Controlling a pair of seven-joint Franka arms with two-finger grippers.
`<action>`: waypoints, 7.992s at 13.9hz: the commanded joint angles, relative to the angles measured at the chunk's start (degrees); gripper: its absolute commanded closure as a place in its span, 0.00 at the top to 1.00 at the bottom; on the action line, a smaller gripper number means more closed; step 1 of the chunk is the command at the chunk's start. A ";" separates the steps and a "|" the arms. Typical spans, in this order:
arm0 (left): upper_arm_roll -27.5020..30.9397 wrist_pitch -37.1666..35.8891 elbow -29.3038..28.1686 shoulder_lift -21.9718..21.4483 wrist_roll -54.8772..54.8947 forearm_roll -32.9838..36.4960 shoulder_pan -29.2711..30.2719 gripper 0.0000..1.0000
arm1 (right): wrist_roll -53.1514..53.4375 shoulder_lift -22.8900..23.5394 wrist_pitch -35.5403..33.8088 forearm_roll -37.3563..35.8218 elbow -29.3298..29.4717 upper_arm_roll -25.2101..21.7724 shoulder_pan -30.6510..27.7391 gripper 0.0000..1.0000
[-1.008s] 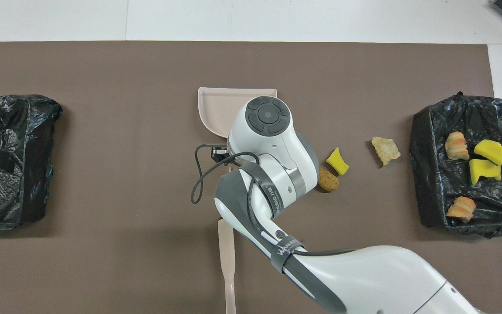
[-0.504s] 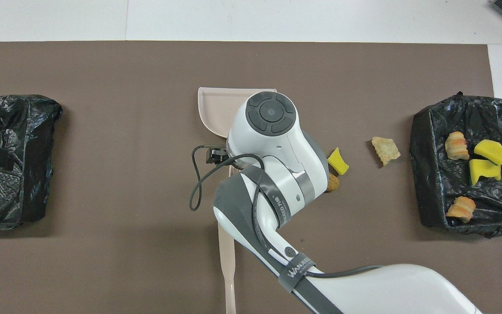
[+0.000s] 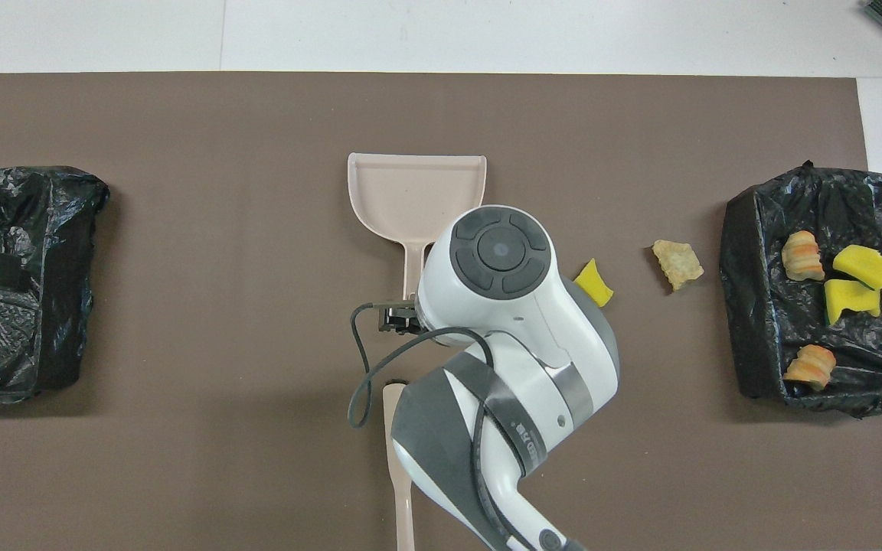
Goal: Sweep and dump trash in bin
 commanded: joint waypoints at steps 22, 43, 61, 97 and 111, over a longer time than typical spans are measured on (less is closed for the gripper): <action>-0.12 25.94 -3.91 15.58 -22.29 -3.49 -28.25 1.00 | 11.31 -13.83 20.32 6.07 -33.85 0.07 20.88 1.00; -0.12 49.07 -15.95 22.79 -31.29 -2.96 -31.96 1.00 | 14.48 -16.27 13.05 7.83 -33.67 -0.11 17.73 0.00; -0.21 51.00 -16.04 24.64 -30.75 -3.13 -32.05 0.43 | -3.18 -20.61 -1.64 -2.60 -27.37 -0.37 -6.71 0.00; 0.32 39.13 -29.93 9.70 45.80 0.64 -25.10 0.00 | -22.36 -10.14 5.91 -9.14 -27.53 -0.02 -21.92 0.00; 0.50 41.60 -29.93 10.23 45.80 0.64 -24.49 0.00 | -24.54 -16.55 2.13 -2.65 -31.13 -0.02 -25.44 0.00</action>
